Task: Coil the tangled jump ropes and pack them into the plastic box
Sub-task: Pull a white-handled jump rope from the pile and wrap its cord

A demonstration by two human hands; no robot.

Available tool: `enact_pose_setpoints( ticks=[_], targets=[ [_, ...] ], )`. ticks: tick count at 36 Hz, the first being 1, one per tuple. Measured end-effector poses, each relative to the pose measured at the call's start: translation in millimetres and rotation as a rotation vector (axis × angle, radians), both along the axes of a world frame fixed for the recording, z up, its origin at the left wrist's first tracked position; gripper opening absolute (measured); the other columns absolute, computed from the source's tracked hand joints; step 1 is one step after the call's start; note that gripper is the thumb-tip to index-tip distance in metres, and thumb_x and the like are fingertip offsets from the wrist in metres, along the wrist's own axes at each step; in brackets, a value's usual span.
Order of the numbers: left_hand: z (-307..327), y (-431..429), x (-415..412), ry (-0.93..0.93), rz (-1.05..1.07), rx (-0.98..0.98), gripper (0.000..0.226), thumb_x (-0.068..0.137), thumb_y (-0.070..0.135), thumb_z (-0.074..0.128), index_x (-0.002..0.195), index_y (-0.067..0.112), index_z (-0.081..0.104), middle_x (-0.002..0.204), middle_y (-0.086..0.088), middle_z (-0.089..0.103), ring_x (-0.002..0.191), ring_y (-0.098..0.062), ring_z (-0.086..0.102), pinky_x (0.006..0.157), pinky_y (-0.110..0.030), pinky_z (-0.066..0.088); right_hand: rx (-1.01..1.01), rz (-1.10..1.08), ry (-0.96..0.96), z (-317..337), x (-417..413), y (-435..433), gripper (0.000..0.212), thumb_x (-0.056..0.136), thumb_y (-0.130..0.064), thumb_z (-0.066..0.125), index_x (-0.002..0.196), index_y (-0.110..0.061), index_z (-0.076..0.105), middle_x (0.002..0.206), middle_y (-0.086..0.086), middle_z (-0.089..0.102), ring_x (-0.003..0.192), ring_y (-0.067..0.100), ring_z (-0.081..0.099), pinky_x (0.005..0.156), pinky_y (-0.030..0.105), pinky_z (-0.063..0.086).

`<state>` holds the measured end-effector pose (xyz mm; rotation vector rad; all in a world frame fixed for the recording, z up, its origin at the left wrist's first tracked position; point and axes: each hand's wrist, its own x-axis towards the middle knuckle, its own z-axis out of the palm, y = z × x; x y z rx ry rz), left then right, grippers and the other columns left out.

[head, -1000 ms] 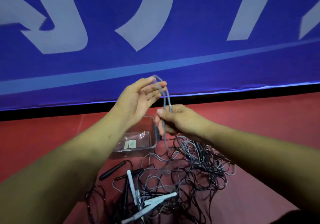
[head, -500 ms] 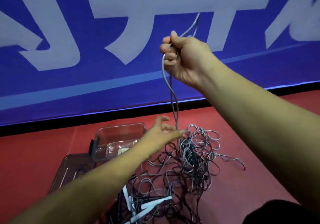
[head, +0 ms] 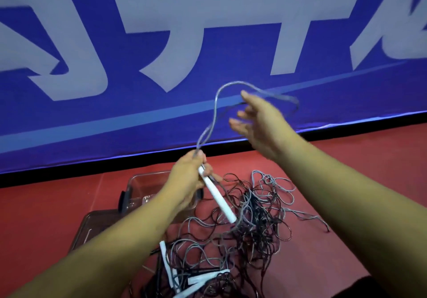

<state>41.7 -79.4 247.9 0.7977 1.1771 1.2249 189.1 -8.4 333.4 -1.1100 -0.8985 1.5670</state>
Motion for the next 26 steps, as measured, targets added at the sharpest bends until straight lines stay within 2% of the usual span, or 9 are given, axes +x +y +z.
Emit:
enact_pose_setpoints(
  ticks=[3,5,7,11,14,16,19,22,26],
  targets=[
    [16.3,11.5,-6.5,-0.42,0.131,-0.029,0.033,0.108,0.018,0.03,0.076,0.013,0.04,0.044,0.005,0.027,0.035,-0.012,0.035,0.046,-0.024,0.043,-0.128,0.231,-0.315,-40.6,-0.2,-19.0,0.094,0.068,-0.086,0.046,0.123,-0.01,0.057,0.105,0.013,0.068,0.087,0.029,0.066,0.074,0.035,0.05],
    [26.8,20.3,-12.1,-0.639,0.203,-0.029,0.032,0.106,0.016,0.033,0.075,0.012,0.041,0.045,0.006,0.026,0.036,-0.008,0.028,0.041,-0.021,0.035,-0.155,0.551,-0.413,-56.5,-1.1,-31.8,0.111,0.056,-0.097,0.042,0.119,-0.008,0.063,0.103,0.008,0.073,0.094,0.024,0.067,0.08,0.033,0.046],
    [32.1,27.0,-18.3,-0.706,0.237,-0.034,0.031,0.105,0.017,0.037,0.075,0.012,0.041,0.047,0.005,0.025,0.038,-0.008,0.027,0.04,-0.019,0.032,-0.073,0.755,-0.448,-65.1,-1.5,-40.1,0.094,0.066,-0.085,0.052,0.116,-0.007,0.066,0.1,0.003,0.07,0.09,0.017,0.063,0.082,0.028,0.045],
    [35.9,27.6,-23.7,-0.735,0.228,-0.058,0.034,0.101,0.023,0.05,0.07,0.014,0.04,0.05,0.006,0.025,0.04,-0.008,0.029,0.042,-0.018,0.03,0.091,0.817,-0.293,-70.2,-7.2,-49.8,0.041,0.09,-0.047,0.055,0.095,-0.008,0.067,0.074,0.009,0.062,0.074,0.023,0.06,0.066,0.022,0.046],
    [41.2,24.9,-23.3,-0.642,0.189,0.023,0.03,0.098,0.025,0.054,0.072,0.013,0.047,0.055,0.004,0.045,0.052,-0.01,0.051,0.057,-0.022,0.042,0.152,0.797,-0.244,-72.7,-13.0,-50.1,0.036,0.1,-0.038,0.049,0.074,-0.015,0.059,0.056,0.002,0.049,0.054,0.024,0.054,0.054,0.028,0.037],
    [41.7,21.2,-18.8,-0.49,0.093,0.041,0.019,0.098,0.023,0.053,0.084,0.011,0.052,0.075,-0.002,0.067,0.078,-0.018,0.069,0.077,-0.028,0.049,0.177,0.726,-0.22,-73.1,-18.3,-48.2,0.038,0.102,-0.037,0.049,0.069,-0.018,0.051,0.053,-0.002,0.042,0.045,0.018,0.041,0.052,0.031,0.028],
    [35.6,13.7,-9.6,-0.292,-0.027,-0.03,0.016,0.101,0.018,0.048,0.095,0.004,0.051,0.1,-0.015,0.072,0.102,-0.029,0.069,0.088,-0.039,0.053,0.214,0.643,-0.22,-71.4,-24.7,-44.6,0.042,0.101,-0.039,0.049,0.064,-0.02,0.046,0.051,-0.002,0.039,0.042,0.016,0.037,0.05,0.03,0.027],
    [38.7,14.0,-7.5,-0.261,0.054,-0.006,0.017,0.104,0.015,0.043,0.093,0.004,0.049,0.081,-0.019,0.072,0.084,-0.027,0.074,0.066,-0.032,0.059,0.207,0.72,-0.239,-71.9,-22.5,-43.1,0.047,0.1,-0.048,0.045,0.068,-0.014,0.054,0.055,0.004,0.047,0.044,0.019,0.046,0.048,0.026,0.034],
    [50.5,27.5,-35.6,-0.445,0.301,0.084,0.022,0.105,0.008,0.041,0.084,0.005,0.047,0.047,-0.004,0.047,0.065,-0.024,0.073,0.068,-0.039,0.063,0.162,0.899,-0.454,-81.8,-4.5,-37.0,0.051,0.093,-0.055,0.045,0.088,-0.007,0.061,0.069,0.01,0.06,0.062,0.018,0.057,0.062,0.022,0.047]
  ],
)
